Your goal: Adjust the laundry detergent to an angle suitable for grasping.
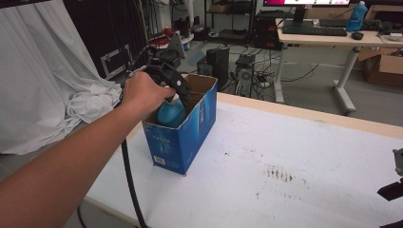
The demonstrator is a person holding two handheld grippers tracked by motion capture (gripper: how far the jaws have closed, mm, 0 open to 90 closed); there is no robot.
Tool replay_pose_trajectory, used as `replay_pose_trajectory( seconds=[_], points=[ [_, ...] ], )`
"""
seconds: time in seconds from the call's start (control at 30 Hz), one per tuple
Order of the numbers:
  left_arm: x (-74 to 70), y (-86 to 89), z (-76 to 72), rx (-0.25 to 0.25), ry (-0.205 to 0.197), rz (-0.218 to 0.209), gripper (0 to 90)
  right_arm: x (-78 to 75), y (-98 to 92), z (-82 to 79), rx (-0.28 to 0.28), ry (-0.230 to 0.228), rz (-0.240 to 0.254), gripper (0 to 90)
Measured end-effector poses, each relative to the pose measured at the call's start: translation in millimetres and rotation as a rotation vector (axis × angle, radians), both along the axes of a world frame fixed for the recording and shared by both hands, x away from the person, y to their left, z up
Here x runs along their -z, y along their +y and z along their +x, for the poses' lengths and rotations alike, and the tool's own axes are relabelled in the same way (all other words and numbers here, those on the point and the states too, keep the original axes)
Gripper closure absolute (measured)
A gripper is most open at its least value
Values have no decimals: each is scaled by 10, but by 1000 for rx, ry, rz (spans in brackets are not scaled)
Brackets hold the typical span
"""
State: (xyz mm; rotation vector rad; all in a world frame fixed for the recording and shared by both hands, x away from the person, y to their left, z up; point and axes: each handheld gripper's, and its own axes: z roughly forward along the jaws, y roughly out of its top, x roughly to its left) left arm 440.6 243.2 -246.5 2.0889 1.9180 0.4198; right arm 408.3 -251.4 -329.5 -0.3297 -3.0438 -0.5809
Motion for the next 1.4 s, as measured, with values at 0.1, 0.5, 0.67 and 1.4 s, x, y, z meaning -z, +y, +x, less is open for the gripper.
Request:
replay_pose_trajectory(
  seconds=[0.1, 0.5, 0.67, 1.4],
  points=[
    [-73, -14, -4, 8, -12, 0, 230, -6, 1, -1, 2, 0, -3, 183],
    [-311, -146, -59, 87, -56, 3, 203, -21, 0, -6, 2, -6, 0, 183],
    [-422, -285, -91, 140, -76, 3, 201, -32, 14, -13, 0, -10, -2, 183],
    [-414, -1226, -210, 533, -77, -5, 195, -61, 21, -48, 13, -21, 2, 181]
  ],
)
